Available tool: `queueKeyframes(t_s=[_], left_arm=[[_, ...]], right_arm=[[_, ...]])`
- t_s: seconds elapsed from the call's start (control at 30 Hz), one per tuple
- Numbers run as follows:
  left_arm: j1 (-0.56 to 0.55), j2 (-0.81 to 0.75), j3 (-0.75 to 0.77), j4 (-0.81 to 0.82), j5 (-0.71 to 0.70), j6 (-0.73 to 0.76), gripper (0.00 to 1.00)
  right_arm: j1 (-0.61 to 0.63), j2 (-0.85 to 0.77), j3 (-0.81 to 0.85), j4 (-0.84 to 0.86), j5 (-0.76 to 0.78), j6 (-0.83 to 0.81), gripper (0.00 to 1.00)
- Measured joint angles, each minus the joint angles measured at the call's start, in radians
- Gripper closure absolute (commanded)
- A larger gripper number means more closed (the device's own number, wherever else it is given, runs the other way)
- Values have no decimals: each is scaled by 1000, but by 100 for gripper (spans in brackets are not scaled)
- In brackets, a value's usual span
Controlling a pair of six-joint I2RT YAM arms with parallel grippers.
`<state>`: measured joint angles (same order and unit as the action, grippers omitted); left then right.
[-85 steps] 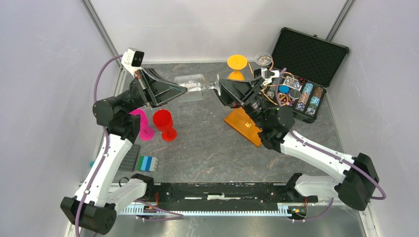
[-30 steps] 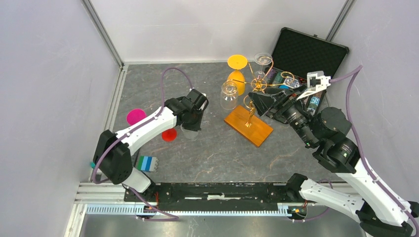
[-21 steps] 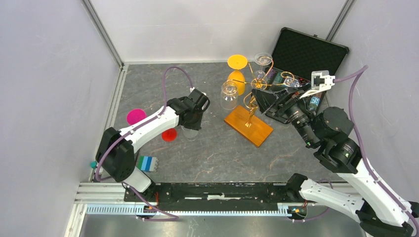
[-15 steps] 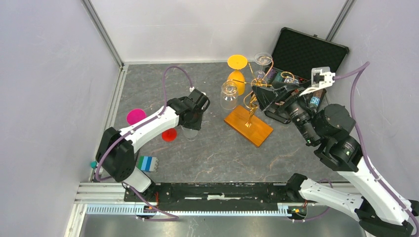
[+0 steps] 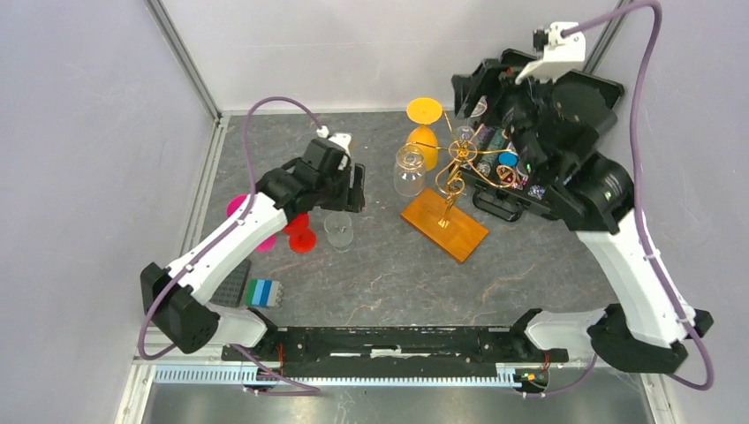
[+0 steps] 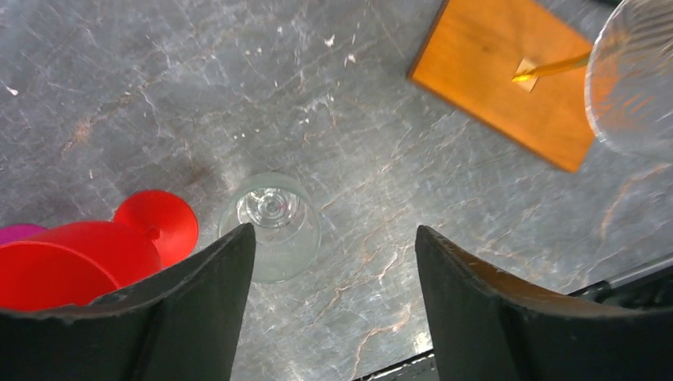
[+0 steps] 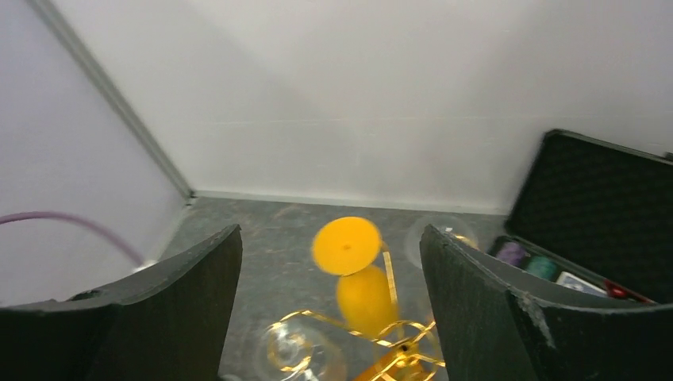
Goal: Take the wine glass off the wine glass rack
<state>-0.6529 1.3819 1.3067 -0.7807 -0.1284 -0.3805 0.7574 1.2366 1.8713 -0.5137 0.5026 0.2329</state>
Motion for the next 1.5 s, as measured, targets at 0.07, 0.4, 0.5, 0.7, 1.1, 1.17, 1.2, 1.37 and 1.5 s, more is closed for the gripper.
queueKeyframes(t_s=[0.07, 0.4, 0.5, 0.7, 1.1, 1.17, 1.2, 1.37, 1.5], left_arm=[[30, -30, 2, 14, 28, 0, 16], [148, -182, -28, 85, 117, 0, 8], [169, -237, -42, 106, 132, 0, 3], [175, -302, -66, 144, 166, 0, 0], [176, -337, -99, 167, 186, 0, 0], [182, -340, -104, 167, 182, 0, 0], [184, -340, -105, 167, 181, 0, 0], [193, -342, -110, 167, 174, 0, 0], [194, -342, -111, 167, 165, 0, 0]], right_arm=[[-104, 40, 26, -28, -56, 1, 20], [-591, 171, -72, -66, -506, 135, 36], [-639, 171, -164, -35, -605, 193, 36], [-652, 171, -259, 25, -749, 288, 34], [-656, 171, -326, 127, -814, 415, 37], [-657, 171, -333, 138, -814, 432, 37], [-657, 171, -335, 143, -815, 439, 37], [-661, 163, -395, 239, -822, 519, 39], [-666, 120, -483, 356, -819, 621, 40]])
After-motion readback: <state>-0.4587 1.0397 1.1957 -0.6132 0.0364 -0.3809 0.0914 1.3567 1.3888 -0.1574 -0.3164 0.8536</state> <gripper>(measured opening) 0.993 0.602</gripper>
